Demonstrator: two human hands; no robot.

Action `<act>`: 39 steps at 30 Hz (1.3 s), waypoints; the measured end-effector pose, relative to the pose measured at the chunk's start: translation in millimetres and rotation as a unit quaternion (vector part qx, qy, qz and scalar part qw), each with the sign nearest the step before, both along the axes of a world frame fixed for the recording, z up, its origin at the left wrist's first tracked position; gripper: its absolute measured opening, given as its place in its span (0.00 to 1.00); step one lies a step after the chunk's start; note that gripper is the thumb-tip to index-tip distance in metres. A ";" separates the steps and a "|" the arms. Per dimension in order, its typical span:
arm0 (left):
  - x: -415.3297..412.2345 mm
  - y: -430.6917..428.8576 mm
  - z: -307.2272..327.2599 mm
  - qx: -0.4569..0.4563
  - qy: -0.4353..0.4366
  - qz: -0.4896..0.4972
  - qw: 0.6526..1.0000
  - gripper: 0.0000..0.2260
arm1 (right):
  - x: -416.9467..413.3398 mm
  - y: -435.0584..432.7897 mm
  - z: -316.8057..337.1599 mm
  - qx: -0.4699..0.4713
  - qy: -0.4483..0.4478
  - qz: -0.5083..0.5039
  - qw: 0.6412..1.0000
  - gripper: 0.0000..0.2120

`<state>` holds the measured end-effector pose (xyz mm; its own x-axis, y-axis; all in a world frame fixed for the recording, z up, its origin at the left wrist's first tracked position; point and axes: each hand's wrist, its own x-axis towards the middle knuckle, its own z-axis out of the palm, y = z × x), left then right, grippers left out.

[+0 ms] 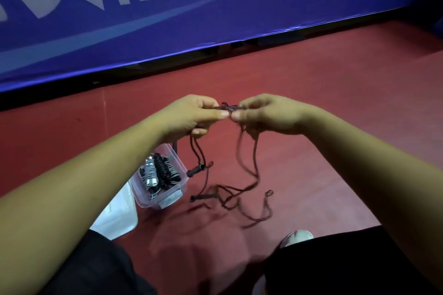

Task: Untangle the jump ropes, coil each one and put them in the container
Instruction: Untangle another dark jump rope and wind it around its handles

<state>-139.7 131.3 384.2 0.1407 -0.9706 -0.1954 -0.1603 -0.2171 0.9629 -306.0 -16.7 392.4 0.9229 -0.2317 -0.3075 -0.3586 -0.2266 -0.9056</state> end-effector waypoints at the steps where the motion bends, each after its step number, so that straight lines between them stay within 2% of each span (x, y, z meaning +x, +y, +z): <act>1: 4.4 0.7 0.3 -0.002 -0.021 -0.005 1.000 0.09 | -1.8 -4.4 2.5 0.023 -0.022 -0.019 0.999 0.12; 4: 18.6 2.8 -9.9 0.035 -0.138 -0.045 0.989 0.08 | -7.7 -11.5 11.5 0.126 -0.098 -0.086 0.983 0.08; 7: 33.5 2.2 -38.1 0.094 -0.296 -0.080 0.947 0.08 | -10.6 -22.0 17.6 0.123 -0.171 -0.151 0.966 0.14; 13: 45.1 2.4 -48.3 -0.031 -0.358 -0.053 0.932 0.03 | -15.8 -46.4 16.4 0.088 -0.212 -0.304 0.925 0.17; 15: 45.6 3.2 -48.5 -0.014 -0.339 -0.039 0.940 0.03 | -17.1 -50.8 14.4 0.045 -0.203 -0.325 0.923 0.17; 17: 43.0 4.7 -49.8 0.015 -0.275 -0.034 0.961 0.05 | -19.6 -53.5 9.9 -0.031 -0.173 -0.323 0.930 0.16; 19: 36.5 3.3 -49.1 0.021 -0.204 -0.006 0.979 0.05 | -24.9 -57.8 7.3 -0.145 -0.110 -0.312 0.933 0.14; 21: 28.8 -1.3 -43.8 -0.005 -0.141 0.069 0.988 0.08 | -29.1 -60.8 4.9 -0.245 -0.032 -0.280 0.927 0.14; 22: 23.6 -4.9 -39.9 -0.023 -0.082 0.119 0.989 0.10 | -29.1 -58.2 4.0 -0.280 0.011 -0.255 0.925 0.20; 24: 11.4 -11.8 -30.3 -0.036 0.097 0.207 0.973 0.12 | -24.5 -48.6 -0.3 -0.316 0.060 -0.179 0.930 0.37; 25: 6.5 -14.3 -24.9 -0.029 0.192 0.229 0.954 0.12 | -20.8 -39.2 -2.3 -0.300 0.057 -0.146 0.941 0.39; 27: -1.0 -16.6 -16.5 -0.005 0.343 0.226 0.912 0.11 | -13.4 -12.5 -6.3 -0.206 0.026 -0.090 0.974 0.31; 29: -3.2 -17.8 -10.0 -0.004 0.426 0.209 0.880 0.10 | -5.2 19.3 -13.3 -0.125 0.020 -0.035 0.991 0.17; 30: -3.4 -17.7 -6.3 -0.011 0.442 0.204 0.874 0.09 | -0.5 33.6 -19.7 -0.070 0.018 -0.016 0.997 0.14; 33: -3.1 -15.3 5.3 -0.035 0.438 0.188 0.878 0.07 | 9.1 57.2 -40.7 0.112 -0.004 -0.024 0.993 0.10; 35: 2.0 -14.6 8.7 -0.047 0.430 0.207 0.878 0.03 | 10.7 58.3 -41.9 0.173 -0.022 -0.033 0.984 0.08; 36: 7.3 -13.8 8.2 -0.052 0.406 0.230 0.883 0.02 | 10.5 56.7 -37.6 0.188 -0.032 -0.043 0.981 0.08; 38: 18.7 -10.6 5.7 -0.050 0.315 0.267 0.909 0.06 | 12.1 49.3 -27.0 0.223 -0.057 -0.079 0.970 0.07; 39: 23.6 -7.9 3.3 -0.041 0.272 0.266 0.924 0.09 | 13.2 45.0 -20.5 0.250 -0.064 -0.098 0.961 0.10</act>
